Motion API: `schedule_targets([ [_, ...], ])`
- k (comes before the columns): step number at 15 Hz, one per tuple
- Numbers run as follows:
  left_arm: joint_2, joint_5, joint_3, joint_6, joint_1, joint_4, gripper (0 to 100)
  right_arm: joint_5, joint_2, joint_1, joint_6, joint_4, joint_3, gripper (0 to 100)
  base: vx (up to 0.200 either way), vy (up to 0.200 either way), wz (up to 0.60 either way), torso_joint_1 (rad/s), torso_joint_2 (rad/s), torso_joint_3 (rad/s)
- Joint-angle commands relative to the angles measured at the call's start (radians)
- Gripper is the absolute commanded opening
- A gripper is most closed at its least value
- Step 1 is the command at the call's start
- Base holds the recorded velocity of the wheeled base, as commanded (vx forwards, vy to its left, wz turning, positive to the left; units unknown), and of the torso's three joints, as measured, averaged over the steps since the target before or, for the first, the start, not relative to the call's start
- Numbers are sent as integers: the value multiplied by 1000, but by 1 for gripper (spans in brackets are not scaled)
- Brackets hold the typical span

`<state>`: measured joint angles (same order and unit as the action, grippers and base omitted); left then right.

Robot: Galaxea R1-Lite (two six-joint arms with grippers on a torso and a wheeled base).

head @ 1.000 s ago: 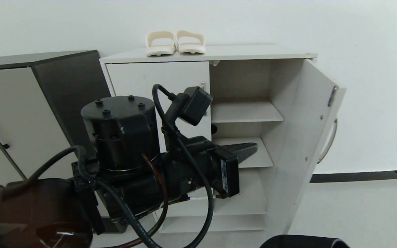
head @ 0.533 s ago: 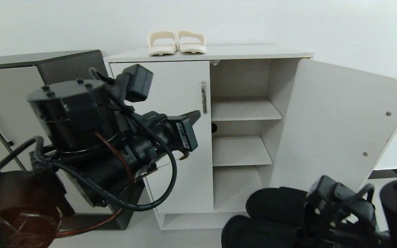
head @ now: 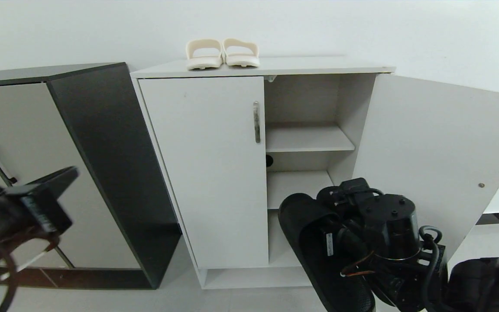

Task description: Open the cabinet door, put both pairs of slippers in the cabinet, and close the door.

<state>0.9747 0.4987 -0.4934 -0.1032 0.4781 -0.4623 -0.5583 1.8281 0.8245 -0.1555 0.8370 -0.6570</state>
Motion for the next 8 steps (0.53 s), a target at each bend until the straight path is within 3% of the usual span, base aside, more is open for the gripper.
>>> schedule_targets([
  [1,-533,54,302,59,-317,174,0,0,50,-11,2,2,-15,0,0,0,0,0,0,0],
  [5,-918,7,481,77,-441,435,0,-2,45,-10,2,5,-9,0,0,0,0,0,0,0],
  [6,-952,-81,490,77,-466,435,0,-2,43,-10,1,7,-6,0,0,0,0,0,0,0],
  [8,-973,-439,493,83,-472,455,0,0,42,-5,-1,13,-3,0,0,0,0,0,0,0],
])
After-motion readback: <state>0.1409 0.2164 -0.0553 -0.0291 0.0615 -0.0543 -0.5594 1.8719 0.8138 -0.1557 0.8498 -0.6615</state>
